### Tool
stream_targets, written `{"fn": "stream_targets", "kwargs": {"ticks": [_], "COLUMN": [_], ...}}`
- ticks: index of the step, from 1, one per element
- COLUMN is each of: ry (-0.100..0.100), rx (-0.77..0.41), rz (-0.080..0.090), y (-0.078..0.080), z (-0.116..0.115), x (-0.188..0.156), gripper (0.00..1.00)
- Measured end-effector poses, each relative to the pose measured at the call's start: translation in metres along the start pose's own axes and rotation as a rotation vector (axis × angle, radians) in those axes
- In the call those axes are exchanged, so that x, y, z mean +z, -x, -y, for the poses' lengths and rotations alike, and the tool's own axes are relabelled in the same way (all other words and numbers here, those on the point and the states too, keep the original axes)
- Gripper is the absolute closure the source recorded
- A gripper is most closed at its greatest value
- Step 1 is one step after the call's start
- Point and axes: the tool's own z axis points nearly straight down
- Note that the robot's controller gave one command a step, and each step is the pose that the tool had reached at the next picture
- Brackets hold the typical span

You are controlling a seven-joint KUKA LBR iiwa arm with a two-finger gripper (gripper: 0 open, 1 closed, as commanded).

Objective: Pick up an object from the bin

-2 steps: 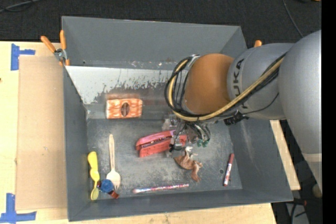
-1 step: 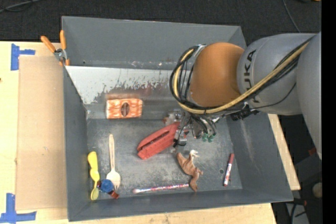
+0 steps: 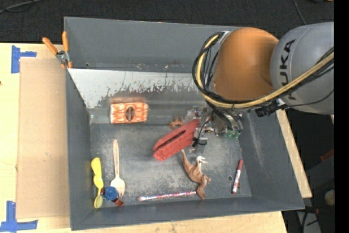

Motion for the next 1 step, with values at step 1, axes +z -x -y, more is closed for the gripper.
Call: {"fn": "stream_targets", "kwargs": {"ticks": [1], "ry": [0.000], "rx": [0.007], "rz": [0.000], "y": [0.0054], "z": [0.0012], "x": [-0.0383], "gripper": [1.00]}}
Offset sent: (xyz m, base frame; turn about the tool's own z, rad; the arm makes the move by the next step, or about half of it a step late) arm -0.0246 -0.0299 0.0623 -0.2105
